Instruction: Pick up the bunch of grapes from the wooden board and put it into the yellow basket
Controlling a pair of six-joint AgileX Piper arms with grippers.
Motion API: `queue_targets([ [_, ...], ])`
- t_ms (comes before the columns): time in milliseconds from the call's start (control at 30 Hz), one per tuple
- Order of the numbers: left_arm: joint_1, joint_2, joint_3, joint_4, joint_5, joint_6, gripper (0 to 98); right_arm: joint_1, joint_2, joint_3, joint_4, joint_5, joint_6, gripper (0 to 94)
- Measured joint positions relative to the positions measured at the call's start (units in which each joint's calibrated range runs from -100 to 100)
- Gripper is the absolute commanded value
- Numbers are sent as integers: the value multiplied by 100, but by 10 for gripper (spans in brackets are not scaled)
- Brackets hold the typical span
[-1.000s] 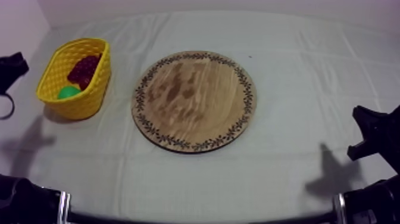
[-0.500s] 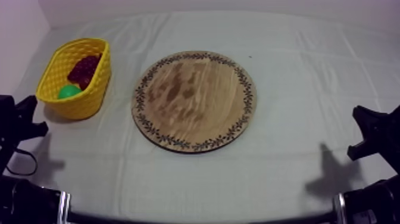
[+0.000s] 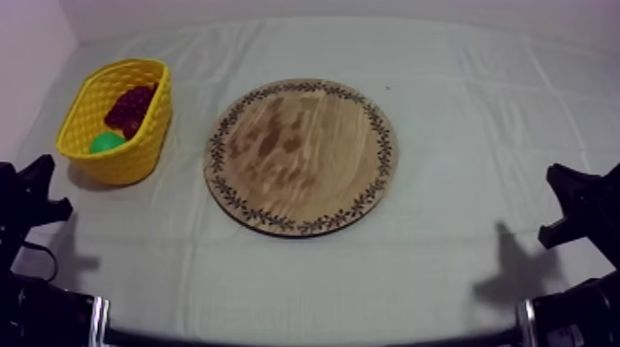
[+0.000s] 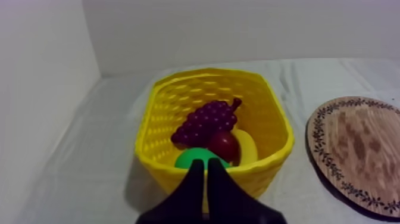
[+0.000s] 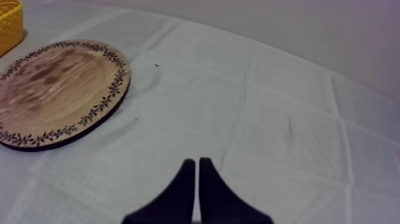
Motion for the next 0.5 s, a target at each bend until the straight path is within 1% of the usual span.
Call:
queue_targets([
  [233, 212, -27, 0, -73, 10, 187, 0, 0, 0, 0, 0, 0, 0, 4],
  [500, 239, -33, 0, -89, 32, 190, 0, 0, 0, 0, 0, 0, 0, 4],
])
